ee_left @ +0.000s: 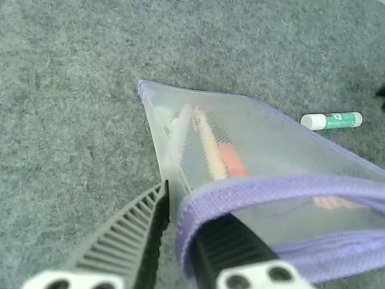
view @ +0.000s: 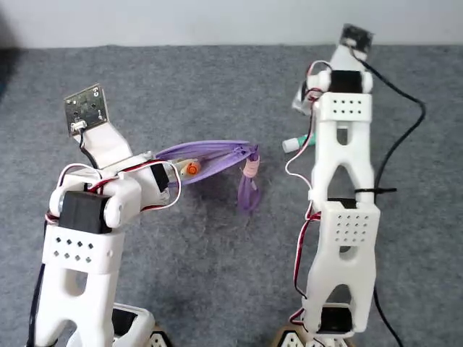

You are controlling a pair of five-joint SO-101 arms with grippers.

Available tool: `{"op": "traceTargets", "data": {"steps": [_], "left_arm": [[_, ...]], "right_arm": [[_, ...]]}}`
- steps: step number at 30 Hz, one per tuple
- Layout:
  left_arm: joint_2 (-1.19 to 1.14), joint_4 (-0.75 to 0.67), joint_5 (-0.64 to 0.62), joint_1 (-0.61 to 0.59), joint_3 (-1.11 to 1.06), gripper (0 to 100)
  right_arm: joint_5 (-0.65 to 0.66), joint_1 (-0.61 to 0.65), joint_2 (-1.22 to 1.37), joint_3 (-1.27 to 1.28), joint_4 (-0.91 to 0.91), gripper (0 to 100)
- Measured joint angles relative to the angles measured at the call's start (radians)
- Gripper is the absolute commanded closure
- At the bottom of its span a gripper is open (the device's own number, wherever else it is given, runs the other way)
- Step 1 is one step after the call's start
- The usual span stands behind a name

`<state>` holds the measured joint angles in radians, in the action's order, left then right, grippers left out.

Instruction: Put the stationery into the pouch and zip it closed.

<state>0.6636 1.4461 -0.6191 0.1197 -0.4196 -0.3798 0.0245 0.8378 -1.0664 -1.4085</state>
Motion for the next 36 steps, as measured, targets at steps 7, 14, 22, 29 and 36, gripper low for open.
{"op": "traceTargets", "data": {"steps": [7, 14, 22, 29, 36], "left_arm": [[0.000, 0.000, 0.000, 0.000, 0.000, 99], [0.000, 0.000, 0.000, 0.000, 0.000, 99], [0.000, 0.000, 0.000, 0.000, 0.000, 99], [0.000, 0.000, 0.000, 0.000, 0.000, 99], [0.000, 0.000, 0.000, 0.000, 0.000, 99]], "right_arm": [[0.000, 0.017, 0.203, 0.003, 0.196, 89.7], [0.003, -0.018, 0.258, 0.003, 0.043, 89.7], [0.008, -0.069, 0.259, -0.144, -0.261, 89.4], [0.126, -0.064, 0.259, -0.453, -0.344, 89.3], [0.341, 0.000, 0.236, -0.436, -0.345, 84.7]]}}
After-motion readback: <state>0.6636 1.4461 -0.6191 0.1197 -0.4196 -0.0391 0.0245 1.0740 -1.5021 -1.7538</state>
